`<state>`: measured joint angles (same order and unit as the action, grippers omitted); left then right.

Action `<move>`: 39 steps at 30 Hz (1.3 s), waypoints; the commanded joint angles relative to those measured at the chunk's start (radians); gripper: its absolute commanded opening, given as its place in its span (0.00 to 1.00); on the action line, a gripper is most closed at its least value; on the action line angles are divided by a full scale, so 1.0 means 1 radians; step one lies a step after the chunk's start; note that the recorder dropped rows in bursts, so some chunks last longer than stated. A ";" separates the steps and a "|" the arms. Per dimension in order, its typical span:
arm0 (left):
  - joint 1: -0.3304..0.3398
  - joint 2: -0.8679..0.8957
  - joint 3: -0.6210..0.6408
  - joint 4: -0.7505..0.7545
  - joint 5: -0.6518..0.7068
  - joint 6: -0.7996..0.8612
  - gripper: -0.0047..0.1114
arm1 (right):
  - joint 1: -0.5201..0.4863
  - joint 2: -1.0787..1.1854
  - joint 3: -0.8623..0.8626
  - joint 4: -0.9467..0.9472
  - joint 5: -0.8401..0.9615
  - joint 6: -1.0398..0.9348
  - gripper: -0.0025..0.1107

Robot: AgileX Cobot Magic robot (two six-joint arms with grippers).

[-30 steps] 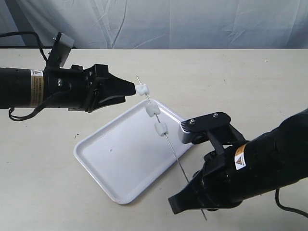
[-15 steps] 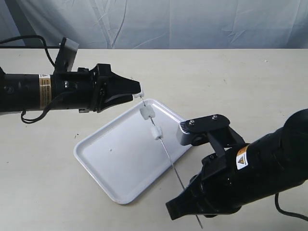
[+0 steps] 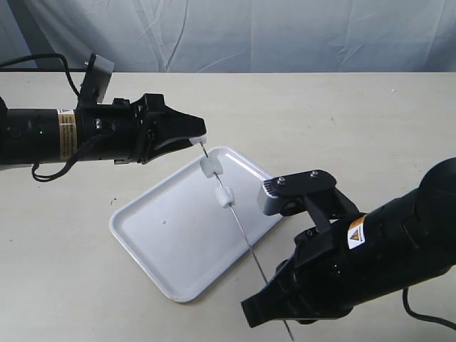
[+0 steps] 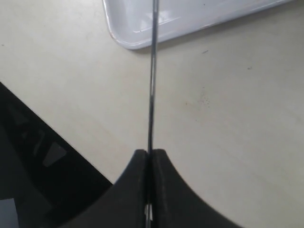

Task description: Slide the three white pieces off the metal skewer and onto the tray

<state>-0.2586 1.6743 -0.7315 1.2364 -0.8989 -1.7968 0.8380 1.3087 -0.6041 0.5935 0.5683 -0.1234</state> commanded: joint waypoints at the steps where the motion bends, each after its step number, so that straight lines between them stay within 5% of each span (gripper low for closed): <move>1: -0.003 0.000 0.003 -0.020 0.002 0.022 0.39 | 0.002 -0.008 0.003 0.012 -0.015 -0.019 0.02; 10: -0.003 0.000 0.003 -0.018 0.000 0.024 0.37 | 0.002 -0.008 0.003 0.019 -0.021 -0.026 0.02; 21: -0.003 0.000 0.003 -0.020 -0.035 0.028 0.04 | 0.002 -0.008 0.003 0.026 -0.025 -0.033 0.02; 35: -0.003 0.000 -0.007 -0.280 -0.117 0.143 0.04 | 0.002 -0.006 0.181 0.165 -0.077 -0.163 0.02; 39: -0.001 0.000 -0.007 -0.247 -0.082 0.164 0.04 | 0.002 -0.006 0.194 0.165 -0.081 -0.163 0.02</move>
<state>-0.2608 1.6765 -0.7355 0.9777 -1.0023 -1.6497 0.8400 1.3049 -0.4188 0.7489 0.4929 -0.2701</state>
